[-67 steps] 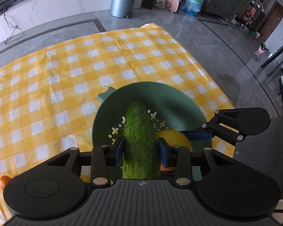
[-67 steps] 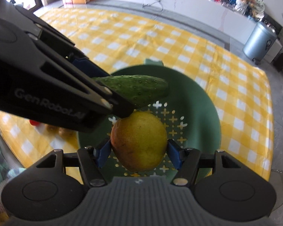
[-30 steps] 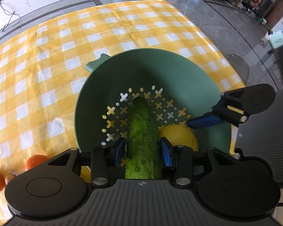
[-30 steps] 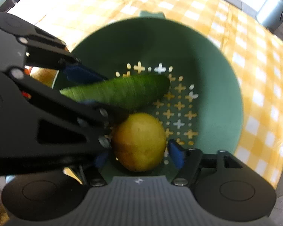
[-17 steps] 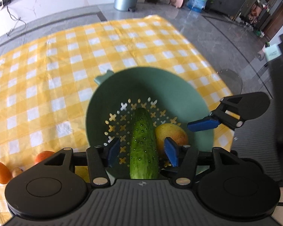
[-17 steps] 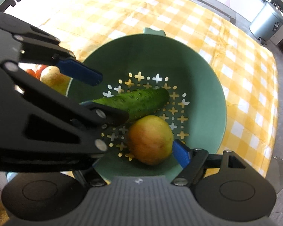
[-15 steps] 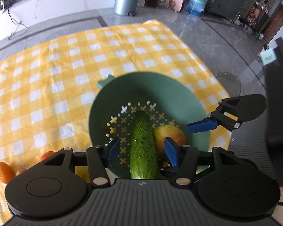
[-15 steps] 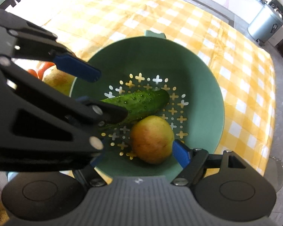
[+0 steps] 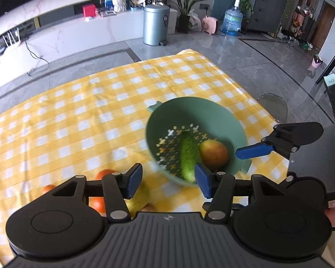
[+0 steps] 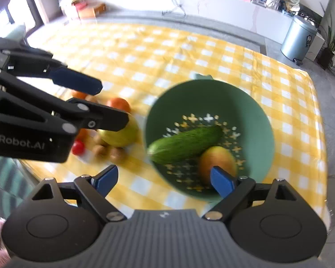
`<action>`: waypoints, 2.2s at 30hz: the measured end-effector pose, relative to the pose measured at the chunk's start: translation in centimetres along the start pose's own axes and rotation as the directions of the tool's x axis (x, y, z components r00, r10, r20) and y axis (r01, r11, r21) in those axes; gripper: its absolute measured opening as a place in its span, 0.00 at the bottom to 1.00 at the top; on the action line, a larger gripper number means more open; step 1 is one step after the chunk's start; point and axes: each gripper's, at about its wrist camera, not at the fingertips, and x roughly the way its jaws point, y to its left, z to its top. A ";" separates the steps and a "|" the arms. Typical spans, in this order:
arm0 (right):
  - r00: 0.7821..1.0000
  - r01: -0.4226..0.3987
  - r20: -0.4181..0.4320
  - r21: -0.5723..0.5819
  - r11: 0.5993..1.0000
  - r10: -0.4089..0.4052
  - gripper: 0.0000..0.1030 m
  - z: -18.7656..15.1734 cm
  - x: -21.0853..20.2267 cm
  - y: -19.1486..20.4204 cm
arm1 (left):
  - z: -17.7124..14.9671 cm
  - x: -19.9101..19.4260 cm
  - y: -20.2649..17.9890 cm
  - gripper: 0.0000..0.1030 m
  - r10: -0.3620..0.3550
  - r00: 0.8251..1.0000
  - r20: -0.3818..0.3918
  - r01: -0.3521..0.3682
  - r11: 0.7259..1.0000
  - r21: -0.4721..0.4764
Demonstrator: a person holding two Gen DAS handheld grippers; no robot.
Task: Organize fruits
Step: 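Withdraw both open tools from the colander back toward the fruit pile, then grasp a tangerine with the left tool while the right tool grasps the green pear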
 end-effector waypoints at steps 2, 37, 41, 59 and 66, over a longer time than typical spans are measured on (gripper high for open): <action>0.999 -0.006 0.044 0.020 1.000 0.005 0.84 -0.8 -0.4 1.1 | -1.0 -0.8 0.5 0.62 0.008 1.000 0.008 -0.008 1.000 0.002; 0.967 -0.050 0.252 0.373 0.927 -0.049 0.67 -3.7 6.5 8.0 | -10.7 3.3 11.9 0.62 -0.005 0.996 -0.084 0.001 0.999 -0.042; 0.968 -0.054 0.246 0.402 0.914 -0.051 0.67 -3.1 7.7 7.7 | -10.7 4.7 12.5 0.62 -0.010 0.993 -0.120 0.003 0.998 -0.065; 0.970 -0.081 0.241 0.442 0.893 -0.031 0.67 -1.7 11.3 6.4 | -10.1 7.4 14.7 0.53 -0.070 0.983 -0.170 0.034 0.977 -0.209; 0.972 -0.107 0.233 0.470 0.876 -0.006 0.67 -1.9 12.3 5.6 | -9.9 7.9 14.4 0.53 -0.072 0.980 -0.184 0.032 0.977 -0.212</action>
